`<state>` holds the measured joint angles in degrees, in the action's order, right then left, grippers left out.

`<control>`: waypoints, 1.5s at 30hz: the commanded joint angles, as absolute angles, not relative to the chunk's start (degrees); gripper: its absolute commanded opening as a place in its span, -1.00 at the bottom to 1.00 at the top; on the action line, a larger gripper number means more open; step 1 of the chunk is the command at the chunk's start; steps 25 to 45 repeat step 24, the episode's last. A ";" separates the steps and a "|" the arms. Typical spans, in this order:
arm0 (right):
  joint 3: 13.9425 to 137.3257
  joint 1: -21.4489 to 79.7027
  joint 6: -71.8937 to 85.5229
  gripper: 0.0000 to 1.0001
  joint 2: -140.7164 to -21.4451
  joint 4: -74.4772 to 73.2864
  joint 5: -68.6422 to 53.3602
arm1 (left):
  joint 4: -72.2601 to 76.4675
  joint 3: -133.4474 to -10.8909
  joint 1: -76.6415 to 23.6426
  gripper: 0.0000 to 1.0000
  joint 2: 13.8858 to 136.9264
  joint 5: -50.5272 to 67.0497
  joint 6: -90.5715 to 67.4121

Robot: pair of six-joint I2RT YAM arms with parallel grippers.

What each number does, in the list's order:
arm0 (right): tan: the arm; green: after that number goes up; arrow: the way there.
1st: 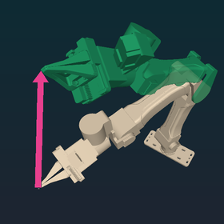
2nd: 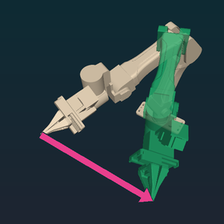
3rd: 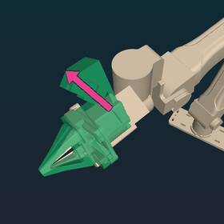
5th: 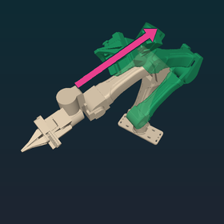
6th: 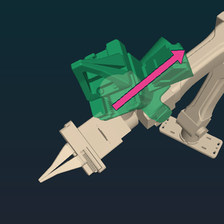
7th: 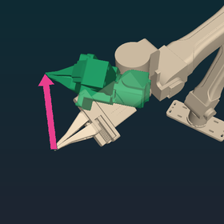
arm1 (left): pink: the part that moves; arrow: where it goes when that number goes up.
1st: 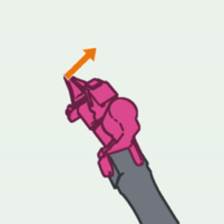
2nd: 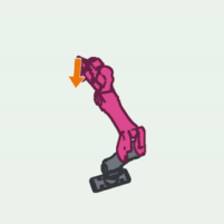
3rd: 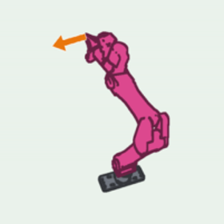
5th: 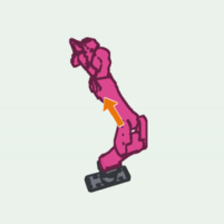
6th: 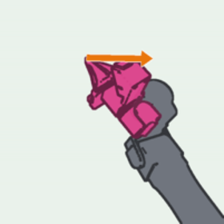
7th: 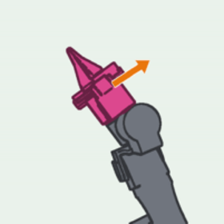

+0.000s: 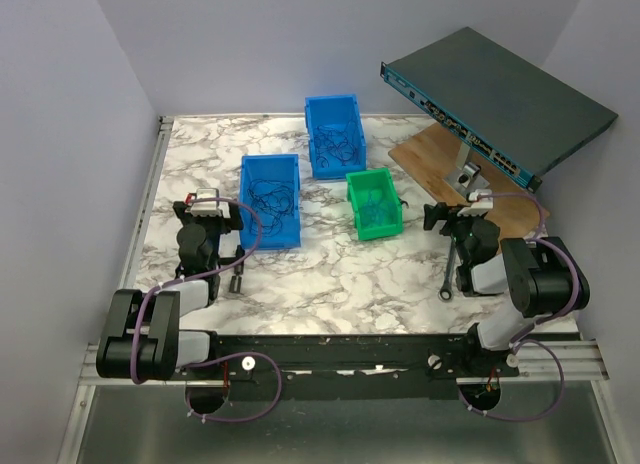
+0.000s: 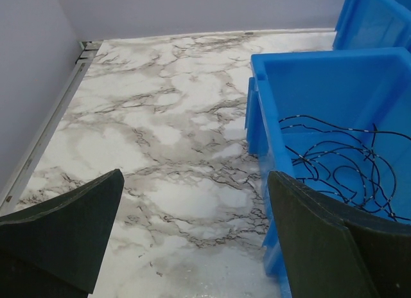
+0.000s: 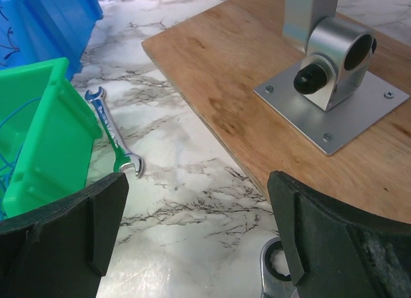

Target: Untangle the cables

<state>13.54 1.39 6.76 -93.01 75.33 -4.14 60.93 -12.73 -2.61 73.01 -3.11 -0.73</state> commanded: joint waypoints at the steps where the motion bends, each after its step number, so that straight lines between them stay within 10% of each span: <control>1: 14.56 1.08 6.76 1.00 -93.08 73.84 -1.68 | 61.94 -13.50 -2.23 0.97 73.09 -4.89 -2.05; 45: 14.50 1.15 7.02 1.00 -93.15 74.09 -0.99 | 61.65 -13.64 -2.28 0.97 73.19 -4.86 -1.93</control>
